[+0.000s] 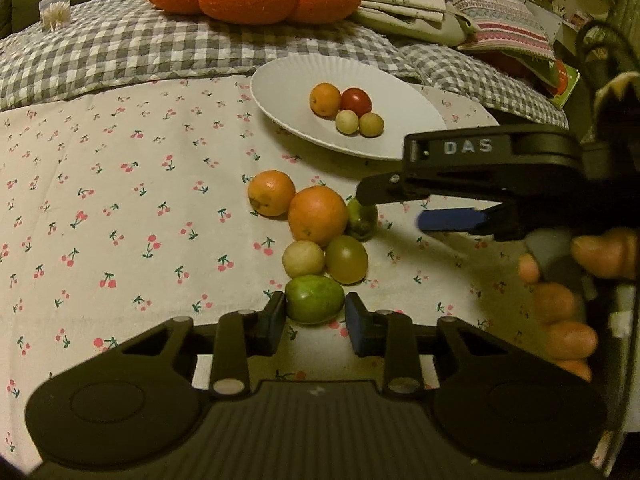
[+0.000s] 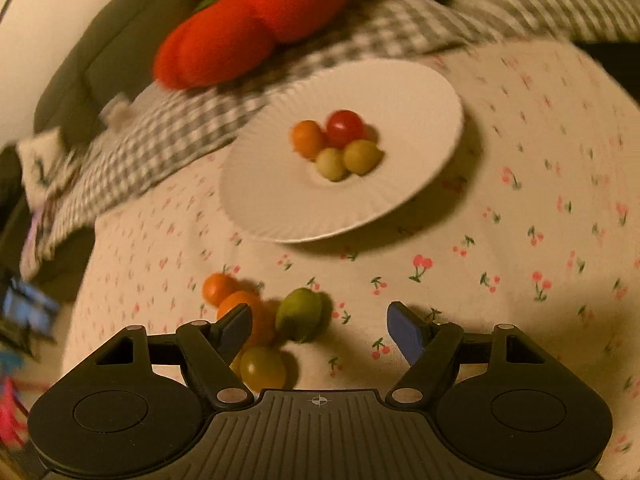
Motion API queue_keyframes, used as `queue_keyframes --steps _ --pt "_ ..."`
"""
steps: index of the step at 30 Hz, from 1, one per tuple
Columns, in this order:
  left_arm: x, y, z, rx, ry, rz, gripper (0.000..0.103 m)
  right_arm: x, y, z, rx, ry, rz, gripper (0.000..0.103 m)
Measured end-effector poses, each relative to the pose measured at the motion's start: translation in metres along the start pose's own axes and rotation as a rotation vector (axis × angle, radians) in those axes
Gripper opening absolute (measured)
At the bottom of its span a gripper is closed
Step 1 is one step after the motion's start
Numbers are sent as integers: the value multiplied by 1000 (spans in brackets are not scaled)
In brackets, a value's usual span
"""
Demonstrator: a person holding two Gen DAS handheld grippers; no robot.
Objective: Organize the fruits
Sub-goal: 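Grasp large green lime with left tool while right tool grasps dark green fruit, then carry both green fruits onto the white plate and open both tools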
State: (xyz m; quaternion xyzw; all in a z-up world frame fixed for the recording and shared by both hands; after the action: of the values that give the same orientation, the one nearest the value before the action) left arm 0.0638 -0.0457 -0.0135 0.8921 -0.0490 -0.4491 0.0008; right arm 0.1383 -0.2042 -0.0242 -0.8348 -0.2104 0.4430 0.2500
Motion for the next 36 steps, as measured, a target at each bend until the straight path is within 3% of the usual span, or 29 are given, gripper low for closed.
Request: queue_keyframes --steps 10,15,17,25,36 --pt "-3 -4 -3 -17 7 -7 30 16 -2 0 93 41 -73 38" --pt "-4 -3 -3 -11 15 -13 30 16 3 0 154 47 -91 33" --pt "-4 -3 -3 -10 17 -13 30 16 4 1 160 47 -79 25" --pt "-6 -4 -5 -15 26 -10 30 14 -5 3 100 40 -39 25" --pt "-13 -7 -11 -26 58 -9 30 -9 -21 -2 29 63 -54 25"
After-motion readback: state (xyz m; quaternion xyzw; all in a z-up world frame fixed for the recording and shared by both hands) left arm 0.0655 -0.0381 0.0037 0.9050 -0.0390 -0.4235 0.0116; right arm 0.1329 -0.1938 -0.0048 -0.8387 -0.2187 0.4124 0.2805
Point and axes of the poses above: each gripper's, at about its wrist camera, not at the fingertips, and x roughly the way its jaws point, y to its right, z to its underside, the point moved 6 cm from there along x, roughly the way its jaws point, and after that the axes turned 11 degrees about -z, right-handed, at the moved point
